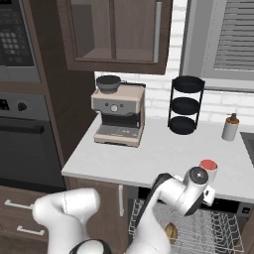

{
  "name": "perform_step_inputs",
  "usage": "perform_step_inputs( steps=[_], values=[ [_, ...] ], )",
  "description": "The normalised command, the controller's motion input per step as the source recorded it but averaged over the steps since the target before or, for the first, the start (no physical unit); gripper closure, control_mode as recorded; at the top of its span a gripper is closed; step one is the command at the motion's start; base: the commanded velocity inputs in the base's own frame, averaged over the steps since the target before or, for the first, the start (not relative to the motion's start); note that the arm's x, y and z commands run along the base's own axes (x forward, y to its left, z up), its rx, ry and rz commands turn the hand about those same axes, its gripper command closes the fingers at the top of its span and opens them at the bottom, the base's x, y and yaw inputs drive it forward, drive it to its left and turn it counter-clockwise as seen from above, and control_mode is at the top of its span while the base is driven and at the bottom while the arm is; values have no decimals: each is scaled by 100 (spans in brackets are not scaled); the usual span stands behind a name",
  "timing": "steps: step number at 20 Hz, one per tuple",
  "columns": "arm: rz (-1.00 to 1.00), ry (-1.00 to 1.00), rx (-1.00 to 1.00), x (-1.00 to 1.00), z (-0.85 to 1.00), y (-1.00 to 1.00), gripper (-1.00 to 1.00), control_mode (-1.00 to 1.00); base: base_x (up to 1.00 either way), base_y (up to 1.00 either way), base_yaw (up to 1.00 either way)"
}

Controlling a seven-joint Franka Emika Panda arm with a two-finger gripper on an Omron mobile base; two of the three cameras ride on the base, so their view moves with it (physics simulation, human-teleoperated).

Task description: Pick up the cup and bowl from the counter, place them in the dishwasher, and close the dishwasher door.

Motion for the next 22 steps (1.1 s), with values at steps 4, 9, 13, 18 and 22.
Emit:
perform_step_inputs(
  steps=[4,9,13,18,22],
  values=[
    [0,3,1,1,84,-6,-100,-100,0,0,0],
    [0,12,-1,28,55,0,-100,-100,0,0,0],
    [1,14,-4,46,44,1,-100,-100,0,0,0],
    [3,7,-1,57,2,1,-100,-100,0,0,0],
    [3,0,0,43,0,-6,-100,-100,0,0,0]
  ],
)
